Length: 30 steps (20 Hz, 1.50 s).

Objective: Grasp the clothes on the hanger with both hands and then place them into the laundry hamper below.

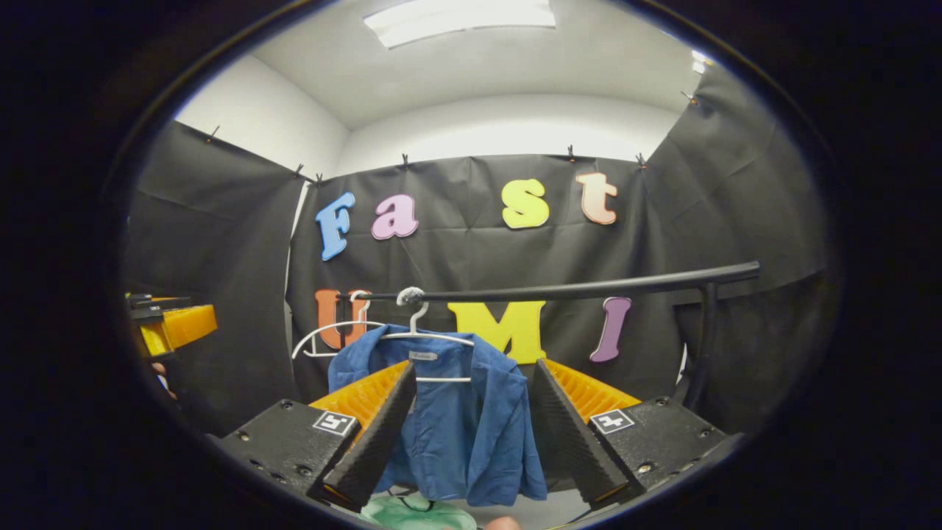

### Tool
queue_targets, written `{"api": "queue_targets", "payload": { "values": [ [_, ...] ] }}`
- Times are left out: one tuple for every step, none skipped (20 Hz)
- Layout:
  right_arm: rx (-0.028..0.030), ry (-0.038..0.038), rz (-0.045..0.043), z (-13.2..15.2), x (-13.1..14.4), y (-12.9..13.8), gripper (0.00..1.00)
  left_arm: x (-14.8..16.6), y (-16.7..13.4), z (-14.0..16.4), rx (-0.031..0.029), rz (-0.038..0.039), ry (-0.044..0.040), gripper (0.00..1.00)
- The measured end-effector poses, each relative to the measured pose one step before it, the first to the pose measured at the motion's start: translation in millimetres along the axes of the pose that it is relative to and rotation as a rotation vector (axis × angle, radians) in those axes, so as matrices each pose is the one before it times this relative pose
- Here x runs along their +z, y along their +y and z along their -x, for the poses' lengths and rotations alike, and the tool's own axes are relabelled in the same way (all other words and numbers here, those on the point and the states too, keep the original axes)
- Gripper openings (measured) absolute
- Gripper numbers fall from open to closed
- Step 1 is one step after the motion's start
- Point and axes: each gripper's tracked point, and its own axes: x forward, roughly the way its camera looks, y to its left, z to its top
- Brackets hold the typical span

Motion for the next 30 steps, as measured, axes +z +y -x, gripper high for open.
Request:
{"api": "queue_targets", "payload": {
  "values": [
    [-0.00570,0.00210,0.00233,-0.51,-1.28,1.42,0.99,-2.17,3.26,0.36,0.00208,0.00149,0.00318,1.00],
    [-0.00297,-0.00110,0.00016,-1.20,-0.16,3.00,0.99,-2.38,2.72,-1.29,0.00140,0.00213,0.00543,0.99],
    [-0.00355,-0.00056,0.00032,-0.49,-2.15,4.24,1.00,-2.10,3.37,-1.39,0.00229,0.00164,0.00429,1.00],
    [-0.00355,0.00165,0.00161,-1.14,-2.35,3.61,1.00,-2.24,4.15,-1.53,0.00106,0.00285,0.00201,1.00],
    [-0.00940,0.00371,0.00261,-2.03,-3.56,3.02,0.99,-2.34,3.72,-1.56,-0.00247,0.00131,0.00158,1.00],
    [-0.01296,0.00810,0.00232,-1.23,-3.99,2.16,1.00,-3.41,2.76,-1.47,-0.00393,0.00173,0.00407,1.00],
    [-0.01172,0.00645,-0.00182,-1.28,-3.35,3.79,1.00,-3.84,4.17,-2.08,-0.00713,0.00253,0.00383,0.99],
    [-0.01551,0.00736,-0.00162,-0.65,-4.49,1.87,1.00,-4.02,3.14,-2.92,-0.00582,0.00446,0.00642,1.00],
    [-0.01444,0.00467,-0.00101,-0.75,-2.03,1.41,1.00,-3.55,2.52,-3.39,-0.00872,0.00591,0.00611,1.00],
    [-0.01955,0.00279,0.00250,-1.48,-1.79,1.18,1.00,-2.99,2.87,-2.85,-0.00793,0.00489,0.00213,1.00],
    [-0.01916,0.00338,0.00610,-1.98,-2.97,0.34,1.00,-5.57,2.84,-3.43,-0.00692,0.00530,0.00699,1.00],
    [-0.01653,0.00403,0.00480,-0.94,-2.06,0.54,1.00,-4.53,0.04,-4.05,-0.00990,0.00655,0.00983,0.92],
    [-0.01295,0.00654,0.00552,-1.92,-2.36,0.53,1.00,-4.59,-0.76,-3.49,-0.01059,0.00773,0.01499,1.00],
    [-0.00978,0.00606,0.00505,-2.74,-2.38,1.43,0.99,-4.29,-3.68,-3.11,-0.01530,0.00568,0.01208,1.00],
    [-0.01159,0.00808,0.00750,-3.20,-4.97,-0.65,1.00,-3.29,-5.50,-4.20,-0.01740,0.00522,0.00924,1.00],
    [-0.00711,0.00329,0.00494,-4.91,-2.70,-0.20,1.00,-3.99,-7.95,-5.33,-0.02189,0.00430,0.00819,1.00],
    [-0.00834,0.01029,0.00535,-5.81,-3.06,-2.00,1.00,-5.04,-6.53,-4.51,-0.01768,0.00082,0.01145,1.00],
    [-0.00120,0.00537,0.00341,-7.38,-4.42,-0.74,1.00,-4.60,-7.43,-6.53,-0.01273,-0.00145,0.01102,1.00],
    [-0.00106,0.00914,0.00488,-8.13,-5.00,-0.29,1.00,-4.80,-7.16,-7.66,-0.00575,-0.00357,0.01027,1.00],
    [0.01084,0.00179,0.00526,-8.86,-3.87,0.79,1.00,-2.39,-5.33,-7.50,-0.00020,-0.00457,0.00534,1.00],
    [0.00383,0.00236,0.00435,-10.61,-3.67,-0.17,1.00,-2.75,-5.15,-7.33,0.00100,-0.00611,0.00915,1.00],
    [0.00389,0.00336,0.00544,-11.80,-2.62,-1.02,0.99,-4.70,-3.54,-8.63,0.00381,-0.00282,0.00507,1.00],
    [-0.00244,0.00487,0.00143,-12.37,-1.44,-3.19,0.99,-3.33,-4.13,-11.20,0.00564,-0.00365,0.00883,1.00],
    [0.00200,0.00921,-0.00087,-12.98,-4.05,-2.92,0.99,-4.50,-3.66,-9.30,0.00526,-0.00129,0.00950,1.00],
    [0.00492,0.00700,-0.00471,-13.46,-3.02,-0.62,0.99,-2.74,-3.96,-9.79,0.00842,0.00019,0.00991,0.92],
    [0.00438,0.01205,-0.00134,-14.77,-3.76,-2.31,1.00,-5.26,-2.92,-10.37,0.00749,0.00057,0.01061,1.00],
    [0.00393,0.00866,-0.00110,-14.18,-4.37,-1.34,1.00,-3.86,-3.85,-10.72,0.00885,0.00171,0.01179,0.96],
    [-0.00076,0.01408,0.00367,-14.30,-5.49,-2.99,1.00,-6.08,-4.19,-10.31,0.00579,0.00095,0.01532,0.96],
    [-0.00046,0.01050,0.00128,-12.99,-6.02,-3.73,0.99,-5.91,-4.47,-12.41,0.00939,-0.00013,0.01514,0.96],
    [0.00237,0.01042,-0.00015,-12.24,-5.62,-2.67,0.99,-4.91,-2.20,-9.20,0.01264,-0.00211,0.01472,0.96]
  ]
}}
